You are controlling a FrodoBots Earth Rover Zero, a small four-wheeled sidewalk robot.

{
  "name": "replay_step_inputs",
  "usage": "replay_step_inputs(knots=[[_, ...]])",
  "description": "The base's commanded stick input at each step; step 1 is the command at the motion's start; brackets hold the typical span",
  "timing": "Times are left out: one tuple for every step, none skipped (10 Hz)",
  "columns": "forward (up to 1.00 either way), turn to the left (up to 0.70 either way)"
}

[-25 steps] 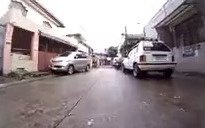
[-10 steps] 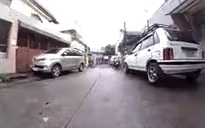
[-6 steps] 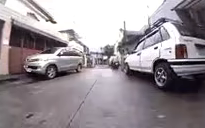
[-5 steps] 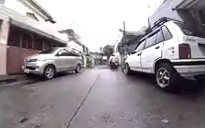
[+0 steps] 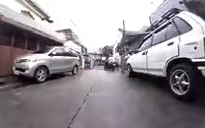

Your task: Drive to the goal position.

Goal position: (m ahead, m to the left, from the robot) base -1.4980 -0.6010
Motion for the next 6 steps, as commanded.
replay_step_inputs(knots=[[1.00,-0.02],[1.00,0.00],[1.00,0.00],[1.00,0.00],[1.00,0.00],[1.00,0.00]])
